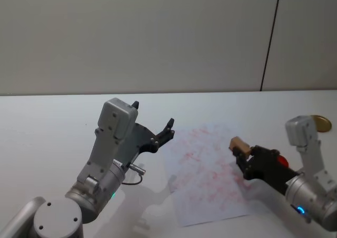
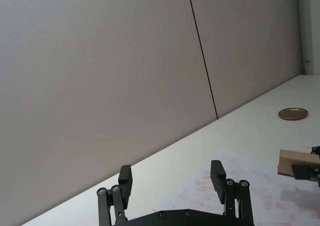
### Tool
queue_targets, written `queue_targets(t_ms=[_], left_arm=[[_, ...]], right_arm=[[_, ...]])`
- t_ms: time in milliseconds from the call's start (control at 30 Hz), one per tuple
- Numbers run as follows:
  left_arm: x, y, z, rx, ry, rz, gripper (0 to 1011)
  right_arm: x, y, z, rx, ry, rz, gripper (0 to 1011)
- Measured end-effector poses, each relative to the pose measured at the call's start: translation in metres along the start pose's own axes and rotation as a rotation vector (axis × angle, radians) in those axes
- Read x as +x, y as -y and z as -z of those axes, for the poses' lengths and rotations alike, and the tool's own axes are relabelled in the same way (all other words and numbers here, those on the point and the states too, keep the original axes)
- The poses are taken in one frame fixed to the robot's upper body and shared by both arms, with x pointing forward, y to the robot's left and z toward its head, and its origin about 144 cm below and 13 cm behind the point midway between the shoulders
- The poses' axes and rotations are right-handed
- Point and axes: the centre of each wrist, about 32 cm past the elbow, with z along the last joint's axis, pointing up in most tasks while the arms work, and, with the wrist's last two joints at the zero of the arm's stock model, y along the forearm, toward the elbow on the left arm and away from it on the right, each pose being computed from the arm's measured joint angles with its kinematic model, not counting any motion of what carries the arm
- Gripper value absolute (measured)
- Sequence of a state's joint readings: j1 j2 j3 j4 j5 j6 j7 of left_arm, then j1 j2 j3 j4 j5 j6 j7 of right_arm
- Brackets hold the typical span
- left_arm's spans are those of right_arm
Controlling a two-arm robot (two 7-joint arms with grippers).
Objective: Use the one hand to pick up the stamp and affix it onto the A4 paper.
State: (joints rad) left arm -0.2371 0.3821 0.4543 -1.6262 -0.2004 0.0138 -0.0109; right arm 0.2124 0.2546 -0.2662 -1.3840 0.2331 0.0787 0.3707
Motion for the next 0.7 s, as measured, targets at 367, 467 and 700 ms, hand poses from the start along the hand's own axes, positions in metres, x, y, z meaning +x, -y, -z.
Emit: queue_targets(t_ms=[367, 467, 700], left_arm=[[0.0, 0.0, 0.0, 0.0, 0.0, 0.0, 993], [0.0, 0.0, 0.0, 0.0, 0.0, 0.0, 993], [0.0, 0.0, 0.0, 0.0, 0.0, 0.0, 993]], right_arm=[[0.019, 0.004, -0.001, -0.034, 0.03, 0.075, 222], [0.022, 0.004, 0.0, -0.046, 0.035, 0.087, 221], [0.03, 0.004, 0.003, -0.084, 0.043, 0.119, 221]])
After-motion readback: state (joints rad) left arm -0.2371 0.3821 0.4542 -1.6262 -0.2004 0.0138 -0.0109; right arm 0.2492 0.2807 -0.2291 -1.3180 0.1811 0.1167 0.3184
